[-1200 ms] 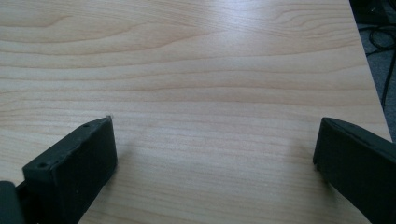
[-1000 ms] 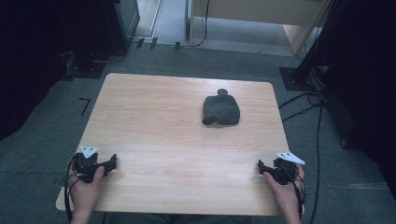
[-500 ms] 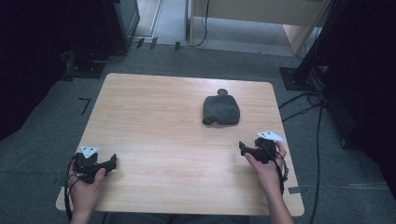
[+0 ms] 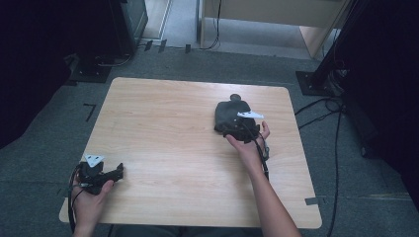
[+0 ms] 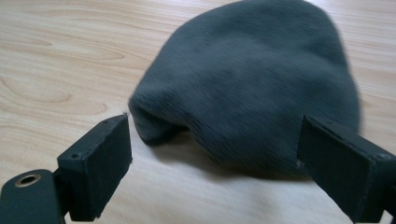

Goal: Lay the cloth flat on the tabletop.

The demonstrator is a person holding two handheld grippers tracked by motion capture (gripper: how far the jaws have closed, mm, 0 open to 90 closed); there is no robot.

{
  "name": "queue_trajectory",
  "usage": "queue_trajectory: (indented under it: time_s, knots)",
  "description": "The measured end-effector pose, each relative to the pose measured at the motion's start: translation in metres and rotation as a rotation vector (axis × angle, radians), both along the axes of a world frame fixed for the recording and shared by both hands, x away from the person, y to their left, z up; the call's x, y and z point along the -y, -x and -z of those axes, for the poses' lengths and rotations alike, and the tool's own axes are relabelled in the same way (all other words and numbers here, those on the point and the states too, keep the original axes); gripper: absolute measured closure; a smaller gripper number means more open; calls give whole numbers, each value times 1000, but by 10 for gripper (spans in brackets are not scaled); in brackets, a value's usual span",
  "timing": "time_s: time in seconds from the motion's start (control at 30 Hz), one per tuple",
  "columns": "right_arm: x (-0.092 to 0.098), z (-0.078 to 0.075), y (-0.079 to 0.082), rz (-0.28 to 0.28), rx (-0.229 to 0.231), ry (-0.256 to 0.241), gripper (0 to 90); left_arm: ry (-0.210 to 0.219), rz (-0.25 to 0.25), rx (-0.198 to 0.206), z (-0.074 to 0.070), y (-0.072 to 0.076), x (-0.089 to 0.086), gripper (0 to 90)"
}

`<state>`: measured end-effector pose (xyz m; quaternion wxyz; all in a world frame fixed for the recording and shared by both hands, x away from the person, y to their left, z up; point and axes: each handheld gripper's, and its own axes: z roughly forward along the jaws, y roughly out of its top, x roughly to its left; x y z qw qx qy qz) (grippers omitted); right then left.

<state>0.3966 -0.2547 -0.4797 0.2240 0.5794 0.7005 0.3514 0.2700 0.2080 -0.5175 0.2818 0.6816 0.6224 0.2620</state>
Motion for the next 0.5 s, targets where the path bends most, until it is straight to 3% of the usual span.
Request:
queue_trajectory:
  time_s: [0.07,0.2,0.3,0.33,0.37,0.4,0.43,0.5]
  knots:
    - [-4,2,-4,4,-6,12,79,0,1,-1,0,0,0,126]
    - [-20,17,-16,5,-39,96,94,0,0,0,0,0,0,126]
    - [-27,22,-16,39,-8,195,295,0,0,0,0,0,0,126]
    - [-27,22,-16,39,-8,195,295,0,0,0,0,0,0,126]
    - [-29,23,-15,56,2,237,386,0,0,0,0,0,0,126]
    - [-28,23,-13,71,11,268,543,0,-1,0,0,0,0,126]
    - [-25,22,-13,73,16,254,634,1,0,0,0,0,0,126]
    - [-20,20,-12,69,22,229,679,2,0,0,0,0,0,126]
